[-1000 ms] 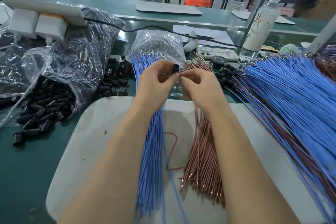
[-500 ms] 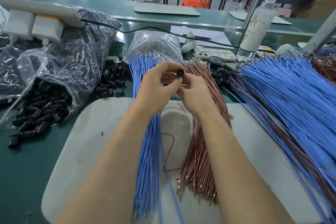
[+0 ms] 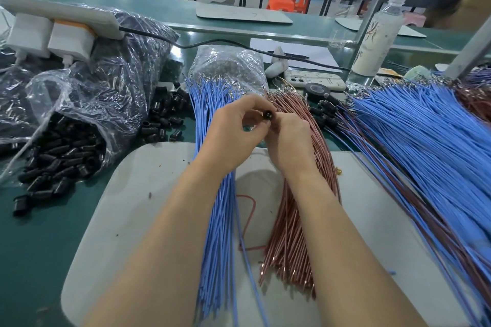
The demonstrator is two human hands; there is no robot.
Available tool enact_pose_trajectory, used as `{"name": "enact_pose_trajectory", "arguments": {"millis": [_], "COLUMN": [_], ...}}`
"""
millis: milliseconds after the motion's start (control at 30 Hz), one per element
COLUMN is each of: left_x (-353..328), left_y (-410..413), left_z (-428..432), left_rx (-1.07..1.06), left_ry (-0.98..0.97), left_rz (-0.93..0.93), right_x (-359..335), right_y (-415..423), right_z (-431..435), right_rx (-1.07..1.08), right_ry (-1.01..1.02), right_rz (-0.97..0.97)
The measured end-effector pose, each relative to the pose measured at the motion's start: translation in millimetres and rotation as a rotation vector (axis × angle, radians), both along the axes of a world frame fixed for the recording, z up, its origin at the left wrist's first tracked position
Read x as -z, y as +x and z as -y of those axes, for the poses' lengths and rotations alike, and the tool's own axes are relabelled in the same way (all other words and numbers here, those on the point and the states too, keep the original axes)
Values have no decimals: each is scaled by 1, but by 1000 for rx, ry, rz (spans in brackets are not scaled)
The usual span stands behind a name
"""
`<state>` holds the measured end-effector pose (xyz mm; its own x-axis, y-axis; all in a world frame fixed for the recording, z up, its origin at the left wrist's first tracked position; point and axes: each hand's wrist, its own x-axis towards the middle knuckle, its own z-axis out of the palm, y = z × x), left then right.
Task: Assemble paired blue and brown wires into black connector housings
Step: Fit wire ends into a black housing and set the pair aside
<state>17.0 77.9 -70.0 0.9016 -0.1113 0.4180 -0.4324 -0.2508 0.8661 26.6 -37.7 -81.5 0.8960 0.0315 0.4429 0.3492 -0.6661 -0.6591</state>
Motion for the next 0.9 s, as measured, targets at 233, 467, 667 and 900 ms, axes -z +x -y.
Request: {"name": "enact_pose_trajectory", "arguments": {"millis": [233,467,667,900], "left_x": [0,4,7,5], "left_y": [-1,9,14,13], "left_z": [-1,-11,-14,-13], "left_rx": [25,-278,-402,-318], "left_ry": [-8,-80,-131,-79], "left_rz": [-16,-39,-56,-60], "right_x": [0,-3,-4,-15], "right_y": [0,3,2,3], "right_z": [1,9,2,14], "right_rx": [36,318,338,240], "right_ry": [-17,-310,-374,149], "right_rz": [-38,-287,-451,-321]}}
